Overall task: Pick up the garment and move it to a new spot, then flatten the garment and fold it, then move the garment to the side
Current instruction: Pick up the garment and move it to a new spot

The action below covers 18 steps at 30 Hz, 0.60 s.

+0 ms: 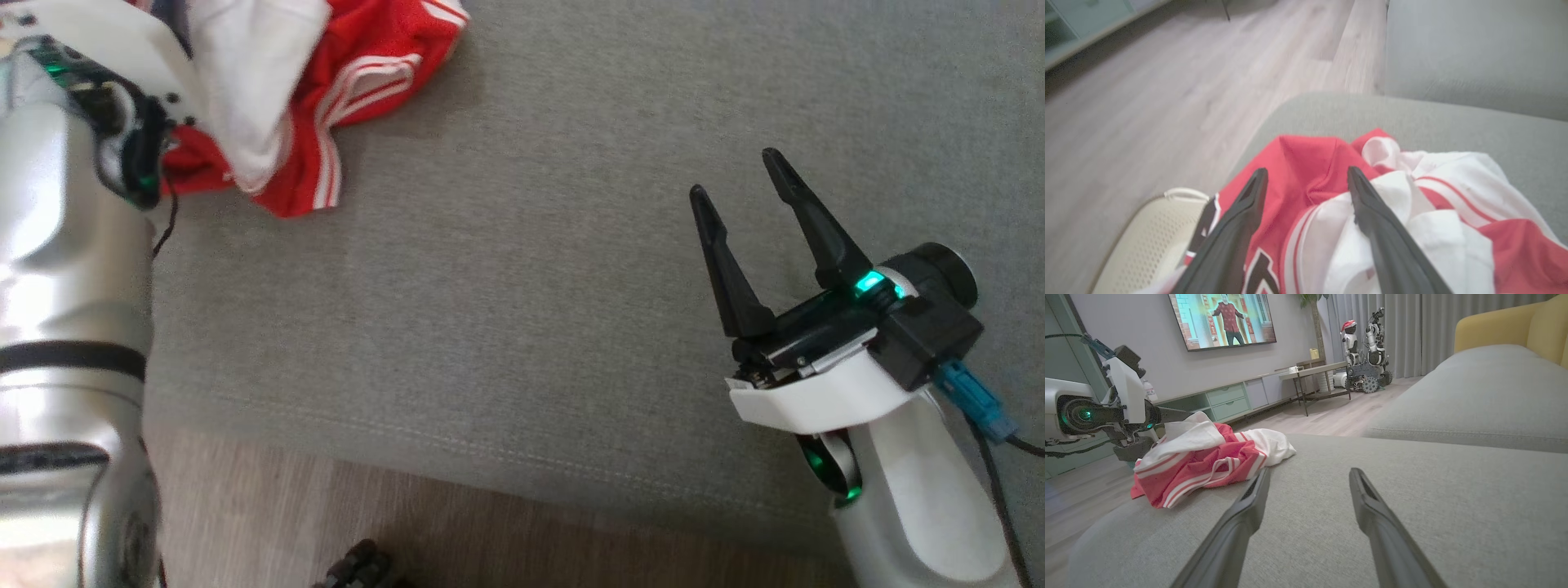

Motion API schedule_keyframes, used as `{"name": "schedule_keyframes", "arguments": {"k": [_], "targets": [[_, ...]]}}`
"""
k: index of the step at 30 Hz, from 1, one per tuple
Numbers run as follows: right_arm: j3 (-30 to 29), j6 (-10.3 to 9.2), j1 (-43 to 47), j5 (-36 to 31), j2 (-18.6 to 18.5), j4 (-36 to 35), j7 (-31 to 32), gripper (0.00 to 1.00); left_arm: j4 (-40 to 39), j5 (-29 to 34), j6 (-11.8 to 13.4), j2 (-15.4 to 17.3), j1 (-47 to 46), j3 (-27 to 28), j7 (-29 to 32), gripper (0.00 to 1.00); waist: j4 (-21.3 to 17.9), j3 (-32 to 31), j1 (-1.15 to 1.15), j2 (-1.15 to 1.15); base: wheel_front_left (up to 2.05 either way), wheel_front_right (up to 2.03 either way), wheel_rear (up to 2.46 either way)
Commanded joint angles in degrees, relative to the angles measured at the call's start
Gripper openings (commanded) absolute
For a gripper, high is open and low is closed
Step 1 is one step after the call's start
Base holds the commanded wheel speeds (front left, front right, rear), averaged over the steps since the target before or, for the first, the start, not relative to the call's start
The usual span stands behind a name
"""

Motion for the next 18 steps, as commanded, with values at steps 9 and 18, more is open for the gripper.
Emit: {"name": "schedule_keyframes", "arguments": {"k": [9,18], "targets": [[1.71,0.41,-2.58,0.38,0.02,-2.94,-0.46,1.00,11.04,-1.85,-1.74,4.58,-5.64,0.47,8.03,1.00,-2.46,4.11,-0.02,0.00,0.00,0.00,0.00],[2.28,0.41,-3.14,0.77,0.17,-2.28,-0.46,1.00,11.70,-0.01,-2.71,4.57,-5.94,-2.59,-6.18,0.00,-2.10,2.71,-0.02,0.00,0.00,0.00,0.00]]}}
